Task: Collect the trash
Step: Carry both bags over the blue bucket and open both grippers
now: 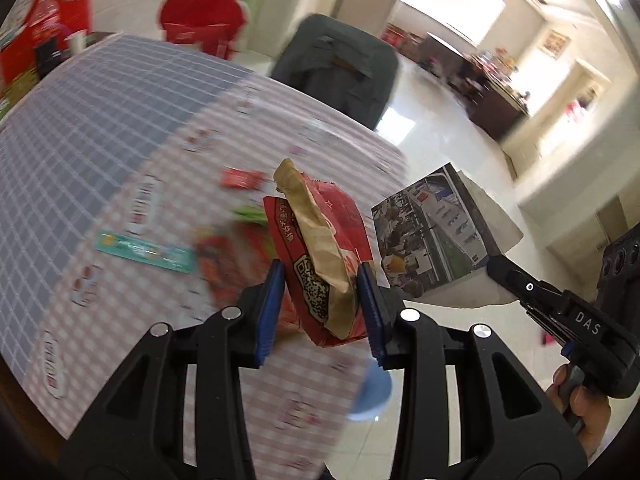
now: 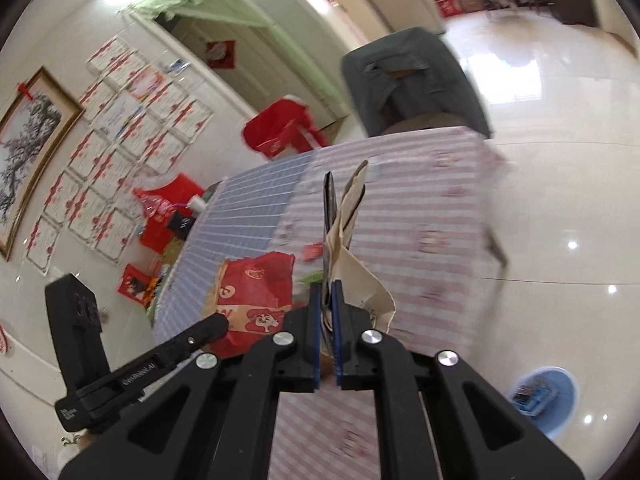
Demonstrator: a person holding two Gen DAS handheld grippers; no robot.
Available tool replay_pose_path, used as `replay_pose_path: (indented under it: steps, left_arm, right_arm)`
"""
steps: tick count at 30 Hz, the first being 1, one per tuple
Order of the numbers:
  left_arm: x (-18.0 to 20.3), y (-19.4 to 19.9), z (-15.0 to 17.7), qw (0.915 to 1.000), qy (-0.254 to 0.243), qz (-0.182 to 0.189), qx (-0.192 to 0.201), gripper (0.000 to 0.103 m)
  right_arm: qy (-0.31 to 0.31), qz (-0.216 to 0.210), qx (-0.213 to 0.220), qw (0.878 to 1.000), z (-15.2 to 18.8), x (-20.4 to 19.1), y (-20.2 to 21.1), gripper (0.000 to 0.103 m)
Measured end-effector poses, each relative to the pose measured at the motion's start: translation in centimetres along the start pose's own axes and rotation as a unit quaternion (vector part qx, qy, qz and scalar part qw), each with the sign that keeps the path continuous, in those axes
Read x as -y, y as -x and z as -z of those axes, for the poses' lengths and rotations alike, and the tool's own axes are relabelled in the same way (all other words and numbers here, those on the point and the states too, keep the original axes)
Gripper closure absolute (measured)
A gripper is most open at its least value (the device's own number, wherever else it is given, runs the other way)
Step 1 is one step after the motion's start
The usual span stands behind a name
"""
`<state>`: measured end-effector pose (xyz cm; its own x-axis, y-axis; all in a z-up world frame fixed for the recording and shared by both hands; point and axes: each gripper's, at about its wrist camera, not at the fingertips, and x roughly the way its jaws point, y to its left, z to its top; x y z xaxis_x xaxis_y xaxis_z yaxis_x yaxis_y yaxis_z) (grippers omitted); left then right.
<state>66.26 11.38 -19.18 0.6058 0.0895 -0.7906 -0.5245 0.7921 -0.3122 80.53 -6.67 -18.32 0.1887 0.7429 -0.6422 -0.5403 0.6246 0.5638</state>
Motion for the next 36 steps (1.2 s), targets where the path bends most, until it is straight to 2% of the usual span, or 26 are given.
replay_pose_path:
  steps: [7,11,15,20,25,34,36]
  left_arm:
    - [10.7,-3.7,4.1,0.9944,-0.067,0.054,-0.061,0.066]
    - [15.8,-6.5,7.3,0.9852,-0.105,0.078,-0.111,0.066]
    - [19.4,-9.2,10.3,0.9745,-0.137,0.082,-0.158,0.066]
    - [21.9,-12.3,13.6,0.9595,-0.173,0.066,-0.212,0.066]
    - [23.3,-14.6,15.9,0.9475,-0.197,0.050,-0.247,0.066]
    - [24.1,-16.9,17.8,0.9352,-0.211,0.029,-0.283,0.066]
    - [24.1,-17.1,18.0,0.9342,-0.210,0.026,-0.287,0.066]
  right_arm:
    - [-0.044,0.066,0.015,0.997,2.7,9.1,7.4,0.098]
    - [-0.075,0.108,0.012,0.991,5.4,14.2,10.8,0.098]
    - [-0.099,0.137,-0.003,0.986,8.4,18.3,12.8,0.098]
    - [-0.141,0.163,-0.027,0.976,12.2,22.7,13.8,0.098]
    - [-0.163,0.172,-0.051,0.970,14.8,25.0,13.7,0.098]
    - [-0.170,0.173,-0.085,0.966,15.8,26.2,11.8,0.097]
    - [-0.171,0.164,-0.089,0.967,15.9,26.4,11.5,0.093]
